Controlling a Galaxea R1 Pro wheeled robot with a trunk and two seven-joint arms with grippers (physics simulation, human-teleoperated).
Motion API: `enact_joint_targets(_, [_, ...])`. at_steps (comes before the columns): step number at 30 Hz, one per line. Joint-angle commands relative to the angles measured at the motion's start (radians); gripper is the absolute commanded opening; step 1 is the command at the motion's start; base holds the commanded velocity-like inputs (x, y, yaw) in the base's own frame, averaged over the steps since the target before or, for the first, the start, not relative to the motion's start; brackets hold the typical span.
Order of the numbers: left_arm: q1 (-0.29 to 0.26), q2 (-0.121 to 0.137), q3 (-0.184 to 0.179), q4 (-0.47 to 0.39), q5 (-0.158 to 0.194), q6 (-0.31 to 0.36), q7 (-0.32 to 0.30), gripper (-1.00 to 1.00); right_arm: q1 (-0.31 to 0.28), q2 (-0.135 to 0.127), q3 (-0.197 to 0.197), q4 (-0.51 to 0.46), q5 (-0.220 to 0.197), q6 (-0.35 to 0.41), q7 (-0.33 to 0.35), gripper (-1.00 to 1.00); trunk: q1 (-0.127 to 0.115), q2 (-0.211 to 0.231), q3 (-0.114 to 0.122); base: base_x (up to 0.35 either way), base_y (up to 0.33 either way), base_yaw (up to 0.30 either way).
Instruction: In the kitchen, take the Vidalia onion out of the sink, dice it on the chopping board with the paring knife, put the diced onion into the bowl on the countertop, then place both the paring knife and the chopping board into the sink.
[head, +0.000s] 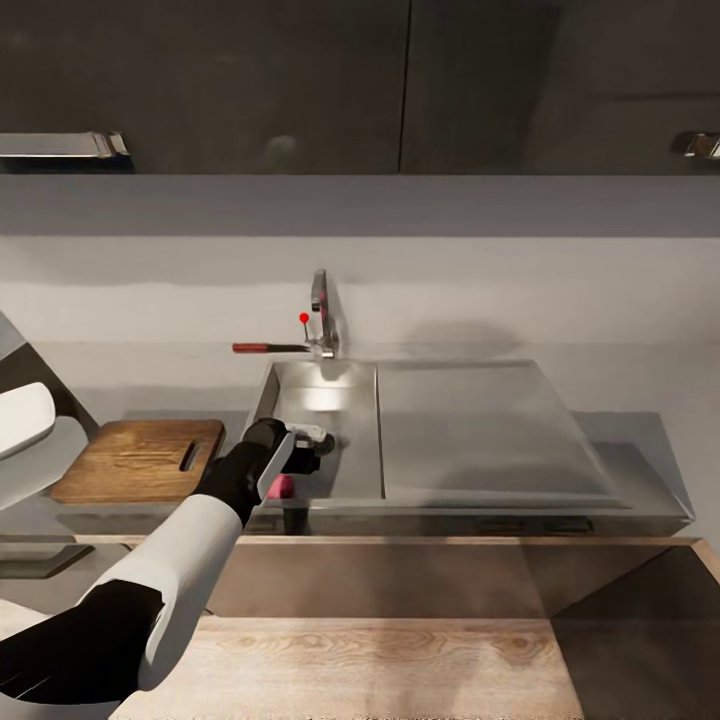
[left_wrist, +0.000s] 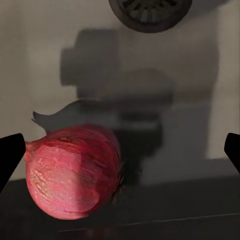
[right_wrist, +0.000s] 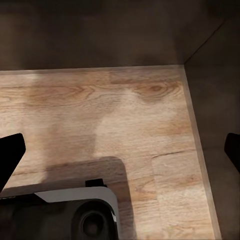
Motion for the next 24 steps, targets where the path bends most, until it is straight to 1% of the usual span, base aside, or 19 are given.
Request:
enact_joint_targets(1, [-0.001,0.001,-0.001,-0.004,0.011,0.003,0.01,1.0,0.0,0.001,-0.001,-0.002,0.005,0.0,-0.005,1.0,0.001,-0.002,-0.003,0.0,0.0,0.0])
enact_joint_targets(2, [-0.001,0.001,0.003,-0.006,0.01,0.003,0.011,1.0,0.0,0.001,-0.001,-0.002,0.005,0.0,-0.005,1.0,0.001,-0.002,-0.005,0.0,0.0,0.0])
enact_joint_targets(4, [-0.001,0.003,0.023,-0.015,0.01,0.003,0.013,1.0,0.0,0.001,-0.001,-0.002,0.005,0.0,-0.005,1.0,0.001,-0.002,-0.007,0.0,0.0,0.0])
enact_joint_targets(5, [-0.001,0.006,0.05,-0.033,0.01,0.004,0.014,1.0,0.0,0.001,0.0,-0.002,0.005,0.0,-0.005,1.0,0.001,-0.002,-0.008,0.0,0.0,0.0])
enact_joint_targets(6, [-0.001,0.007,0.066,-0.048,0.009,0.004,0.015,1.0,0.0,0.001,0.0,-0.002,0.005,0.0,-0.005,1.0,0.001,-0.002,-0.008,0.0,0.0,0.0])
enact_joint_targets(8, [-0.001,0.008,0.082,-0.063,0.008,0.004,0.016,1.0,0.0,0.001,0.0,-0.002,0.005,0.0,-0.005,1.0,0.001,-0.002,-0.008,0.0,0.0,0.0])
enact_joint_targets(12, [-0.001,0.01,0.095,-0.075,0.007,0.005,0.017,1.0,0.0,0.001,0.0,-0.002,0.005,0.0,-0.005,1.0,0.001,-0.002,-0.009,0.0,0.0,0.0])
enact_joint_targets(15, [-0.001,0.01,0.097,-0.075,0.007,0.005,0.018,1.0,0.0,0.001,0.0,-0.002,0.006,0.0,-0.004,1.0,0.001,-0.002,-0.009,0.0,0.0,0.0])
enact_joint_targets(20, [-0.001,0.01,0.098,-0.044,0.007,0.004,0.018,1.0,0.0,0.0,0.0,-0.002,0.006,0.0,-0.003,1.0,0.001,-0.002,-0.009,0.0,0.0,0.0])
enact_joint_targets(24, [-0.001,0.01,0.098,0.003,0.007,0.002,0.017,1.0,0.0,-0.001,0.0,0.0,0.007,-0.001,-0.002,1.0,0.001,-0.002,-0.009,0.0,0.0,0.0])
